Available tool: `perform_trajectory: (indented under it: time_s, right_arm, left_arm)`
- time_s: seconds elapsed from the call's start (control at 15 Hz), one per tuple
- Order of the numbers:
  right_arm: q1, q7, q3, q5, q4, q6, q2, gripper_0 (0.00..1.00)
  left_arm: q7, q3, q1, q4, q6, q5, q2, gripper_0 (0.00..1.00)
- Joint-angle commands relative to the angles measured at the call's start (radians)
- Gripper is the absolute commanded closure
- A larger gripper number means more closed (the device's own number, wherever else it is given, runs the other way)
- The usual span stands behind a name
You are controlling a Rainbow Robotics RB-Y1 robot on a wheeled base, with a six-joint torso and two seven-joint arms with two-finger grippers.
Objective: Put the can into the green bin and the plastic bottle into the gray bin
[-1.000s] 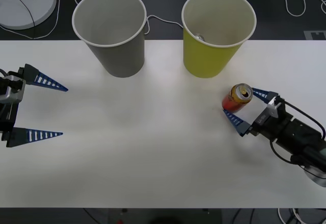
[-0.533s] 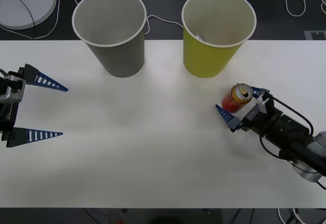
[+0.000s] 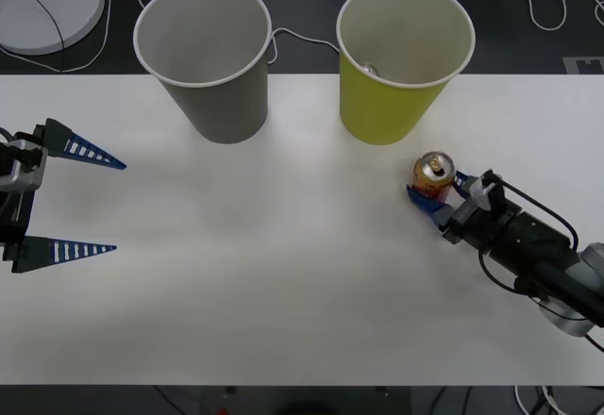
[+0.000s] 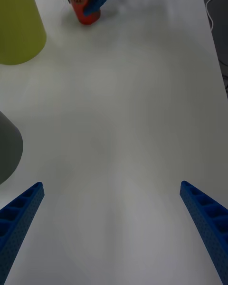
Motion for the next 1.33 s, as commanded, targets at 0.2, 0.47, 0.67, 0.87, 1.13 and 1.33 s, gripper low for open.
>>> perform_trajectory:
  time_s: [0.2, 0.47, 0.67, 0.87, 1.13, 1.33]
  right_arm:
    - [0.0, -0.009, -0.009, 0.019, -0.002, -0.022, -0.003, 1.0]
    - [0.015, -0.103, -0.063, 0.152, -0.057, -0.051, -0.023, 1.0]
    - [0.064, -0.267, -0.115, 0.324, -0.19, -0.052, -0.061, 1.0]
    - [0.13, -0.483, -0.17, 0.504, -0.358, -0.06, -0.098, 1.0]
    - [0.219, -0.808, -0.269, 0.746, -0.591, -0.106, -0.132, 1.0]
    - [0.265, -1.1, -0.385, 0.919, -0.769, -0.246, -0.146, 1.0]
  left_arm:
    - [0.0, 0.0, 0.0, 0.0, 0.0, 0.0, 0.0, 0.0]
    - [0.0, 0.0, 0.0, 0.0, 0.0, 0.0, 0.0, 0.0]
    - [0.0, 0.0, 0.0, 0.0, 0.0, 0.0, 0.0, 0.0]
    - [0.0, 0.0, 0.0, 0.0, 0.0, 0.0, 0.0, 0.0]
    - [0.0, 0.0, 0.0, 0.0, 0.0, 0.0, 0.0, 0.0]
    - [0.0, 0.0, 0.0, 0.0, 0.0, 0.0, 0.0, 0.0]
